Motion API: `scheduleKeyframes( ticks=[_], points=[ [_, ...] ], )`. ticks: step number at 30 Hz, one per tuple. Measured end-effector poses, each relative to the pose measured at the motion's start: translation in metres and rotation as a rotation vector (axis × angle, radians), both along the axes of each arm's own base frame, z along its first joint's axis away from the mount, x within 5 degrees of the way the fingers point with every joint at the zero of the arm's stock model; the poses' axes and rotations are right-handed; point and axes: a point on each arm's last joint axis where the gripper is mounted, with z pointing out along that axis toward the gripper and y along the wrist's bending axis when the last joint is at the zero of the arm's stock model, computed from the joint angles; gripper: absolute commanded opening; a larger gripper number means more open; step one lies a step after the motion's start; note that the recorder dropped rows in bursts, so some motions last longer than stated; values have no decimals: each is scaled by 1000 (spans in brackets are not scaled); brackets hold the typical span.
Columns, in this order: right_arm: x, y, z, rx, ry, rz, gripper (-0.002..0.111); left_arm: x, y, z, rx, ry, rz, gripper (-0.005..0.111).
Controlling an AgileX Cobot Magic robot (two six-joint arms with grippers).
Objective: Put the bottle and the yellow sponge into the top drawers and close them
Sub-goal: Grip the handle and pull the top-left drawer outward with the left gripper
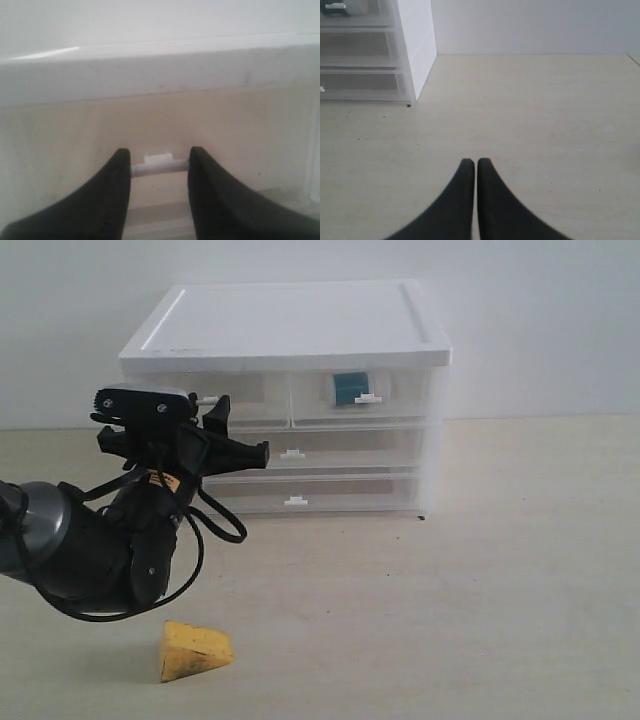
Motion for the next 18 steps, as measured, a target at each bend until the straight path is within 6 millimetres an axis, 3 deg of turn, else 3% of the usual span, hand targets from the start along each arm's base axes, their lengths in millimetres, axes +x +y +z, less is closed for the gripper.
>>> scheduleKeyframes(
  ticks=[18],
  points=[
    [0, 0, 0, 0, -2, 0, 0, -55, -7, 13, -36, 81, 3, 4]
  ],
)
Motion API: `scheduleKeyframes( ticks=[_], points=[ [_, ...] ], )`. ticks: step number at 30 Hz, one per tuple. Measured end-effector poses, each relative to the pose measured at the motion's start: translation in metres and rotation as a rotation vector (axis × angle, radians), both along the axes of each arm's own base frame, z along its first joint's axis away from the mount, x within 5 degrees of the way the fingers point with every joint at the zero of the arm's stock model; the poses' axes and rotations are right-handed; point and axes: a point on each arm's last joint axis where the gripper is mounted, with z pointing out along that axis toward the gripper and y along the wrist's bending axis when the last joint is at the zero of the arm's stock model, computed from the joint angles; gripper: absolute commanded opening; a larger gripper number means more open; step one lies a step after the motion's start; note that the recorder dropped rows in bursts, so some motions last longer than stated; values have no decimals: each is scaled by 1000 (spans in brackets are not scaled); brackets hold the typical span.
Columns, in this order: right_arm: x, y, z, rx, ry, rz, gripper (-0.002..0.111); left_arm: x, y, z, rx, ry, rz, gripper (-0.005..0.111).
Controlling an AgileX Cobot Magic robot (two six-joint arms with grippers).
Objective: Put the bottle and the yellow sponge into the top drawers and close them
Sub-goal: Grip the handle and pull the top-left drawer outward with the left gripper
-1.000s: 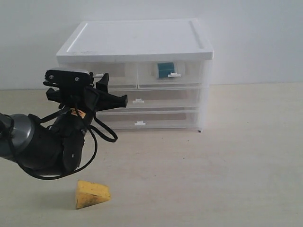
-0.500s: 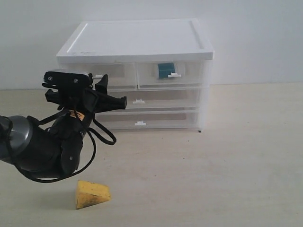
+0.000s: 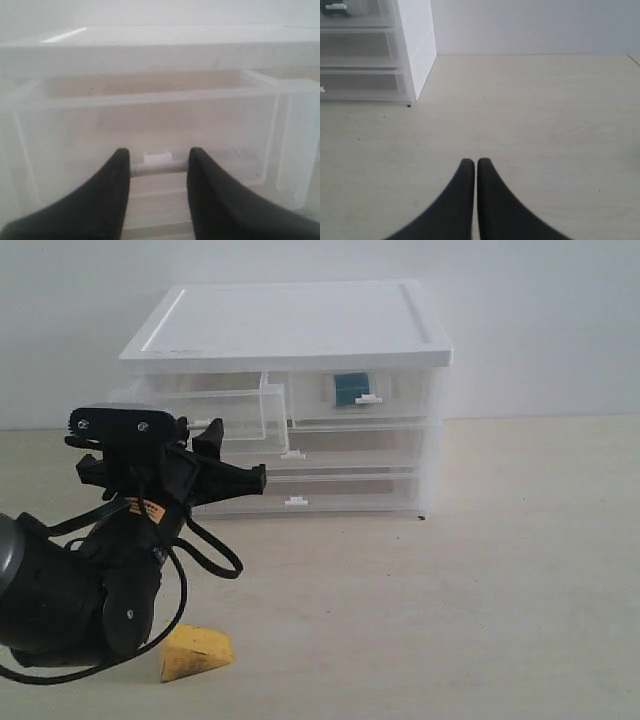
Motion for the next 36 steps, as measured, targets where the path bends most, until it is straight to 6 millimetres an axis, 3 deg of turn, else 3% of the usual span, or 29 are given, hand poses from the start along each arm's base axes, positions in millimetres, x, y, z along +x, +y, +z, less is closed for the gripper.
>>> scheduleKeyframes(
  ticks=[16, 28, 31, 33, 36],
  points=[
    [0, 0, 0, 0, 0, 0, 0, -55, 0, 5, 22, 54, -7, 4],
    [0, 0, 0, 0, 0, 0, 0, -76, 4, 3, 33, 77, -12, 5],
    [0, 0, 0, 0, 0, 0, 0, -77, 4, 5, 28, 74, -12, 20],
    [0, 0, 0, 0, 0, 0, 0, -77, 4, 5, 26, 72, -13, 47],
    [0, 0, 0, 2, 0, 0, 0, -77, 4, 5, 27, 71, -16, 74]
  ],
)
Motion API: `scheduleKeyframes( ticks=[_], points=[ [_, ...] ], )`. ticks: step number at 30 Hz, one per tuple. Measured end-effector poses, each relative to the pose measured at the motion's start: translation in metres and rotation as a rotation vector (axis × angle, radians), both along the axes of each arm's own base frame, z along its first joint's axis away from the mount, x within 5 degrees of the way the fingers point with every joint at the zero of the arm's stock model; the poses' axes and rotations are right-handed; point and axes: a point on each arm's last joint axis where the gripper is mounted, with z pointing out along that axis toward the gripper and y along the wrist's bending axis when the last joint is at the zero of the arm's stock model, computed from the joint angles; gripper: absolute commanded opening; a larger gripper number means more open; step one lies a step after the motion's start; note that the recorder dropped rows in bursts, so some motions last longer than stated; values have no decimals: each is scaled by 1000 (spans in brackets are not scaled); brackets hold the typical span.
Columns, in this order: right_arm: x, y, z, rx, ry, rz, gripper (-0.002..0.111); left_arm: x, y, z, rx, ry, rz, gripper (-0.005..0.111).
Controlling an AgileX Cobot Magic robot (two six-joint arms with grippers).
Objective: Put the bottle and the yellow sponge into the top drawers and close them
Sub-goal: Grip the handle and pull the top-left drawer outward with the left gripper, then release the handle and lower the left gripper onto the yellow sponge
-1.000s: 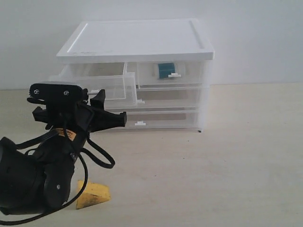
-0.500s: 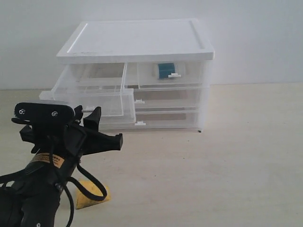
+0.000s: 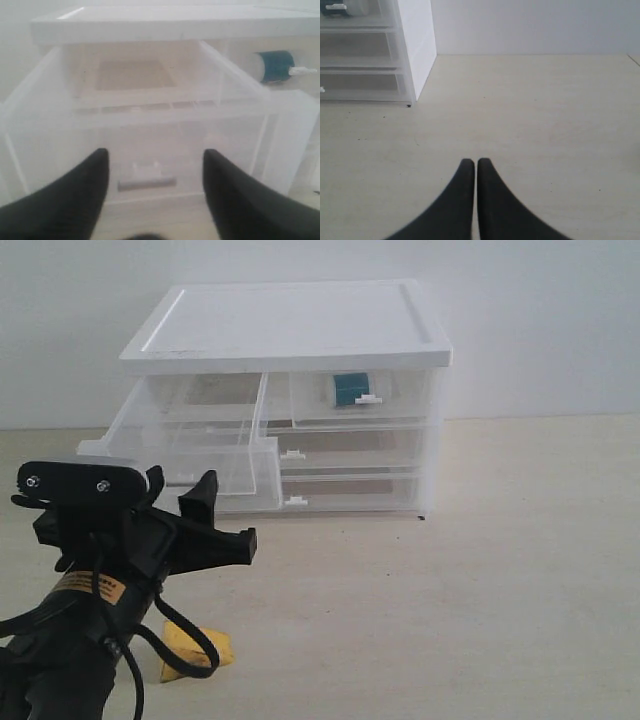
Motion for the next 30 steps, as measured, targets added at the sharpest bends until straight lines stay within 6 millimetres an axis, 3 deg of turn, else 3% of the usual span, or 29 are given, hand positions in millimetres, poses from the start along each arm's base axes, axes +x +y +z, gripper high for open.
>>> scheduleKeyframes(
  ticks=[2, 16, 27, 30],
  points=[
    [0, 0, 0, 0, 0, 0, 0, 0, 0, 0, 2, 1, -2, 79],
    [0, 0, 0, 0, 0, 0, 0, -12, -2, 3, 73, 250, -105, 78],
    [0, 0, 0, 0, 0, 0, 0, -43, -5, 28, 254, 415, -430, 78],
    [0, 0, 0, 0, 0, 0, 0, -53, -4, 35, 289, 437, -524, 70]
  ],
)
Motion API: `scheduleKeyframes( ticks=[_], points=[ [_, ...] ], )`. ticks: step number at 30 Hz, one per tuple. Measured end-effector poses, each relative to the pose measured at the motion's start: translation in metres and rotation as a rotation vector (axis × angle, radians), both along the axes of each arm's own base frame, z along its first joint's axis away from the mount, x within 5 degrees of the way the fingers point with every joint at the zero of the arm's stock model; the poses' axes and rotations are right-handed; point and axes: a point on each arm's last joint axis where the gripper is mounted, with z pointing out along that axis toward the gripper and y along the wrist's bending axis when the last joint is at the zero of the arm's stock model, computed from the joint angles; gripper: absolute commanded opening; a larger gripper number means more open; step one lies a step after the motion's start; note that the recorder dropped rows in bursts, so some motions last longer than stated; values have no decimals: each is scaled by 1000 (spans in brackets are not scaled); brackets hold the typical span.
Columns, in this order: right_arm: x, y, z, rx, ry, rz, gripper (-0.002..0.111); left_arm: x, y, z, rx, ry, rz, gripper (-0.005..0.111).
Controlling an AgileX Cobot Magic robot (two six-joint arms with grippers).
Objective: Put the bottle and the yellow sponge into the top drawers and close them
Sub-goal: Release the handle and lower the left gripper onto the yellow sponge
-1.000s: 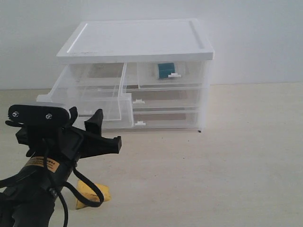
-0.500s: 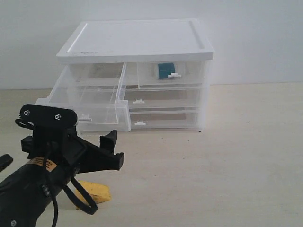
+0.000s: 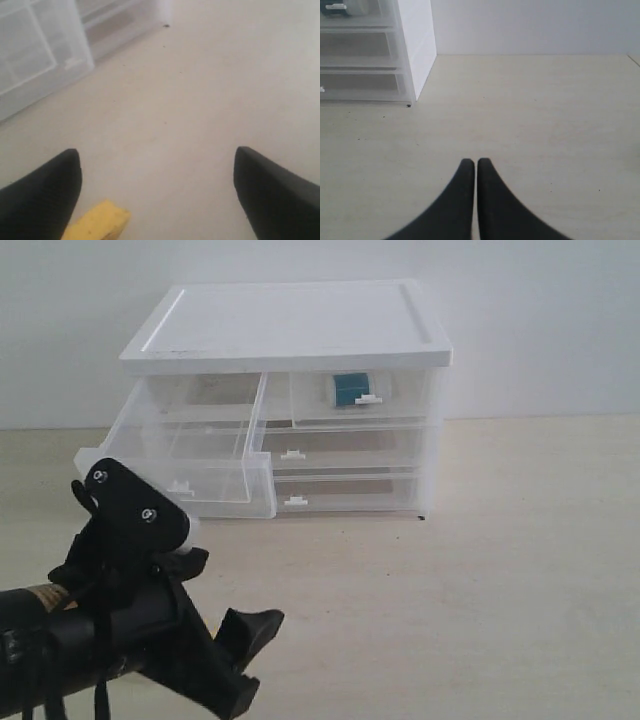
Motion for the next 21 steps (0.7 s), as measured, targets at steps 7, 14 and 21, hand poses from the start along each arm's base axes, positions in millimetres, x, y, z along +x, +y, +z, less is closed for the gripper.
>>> scheduleKeyframes(
  ticks=[7, 14, 21],
  points=[
    [0, 0, 0, 0, 0, 0, 0, -13, 3, 11, 29, 224, -206, 54],
    [0, 0, 0, 0, 0, 0, 0, -8, 16, 32, 117, 444, -381, 69],
    [0, 0, 0, 0, 0, 0, 0, 11, 37, 38, 380, 314, -417, 73]
  ],
)
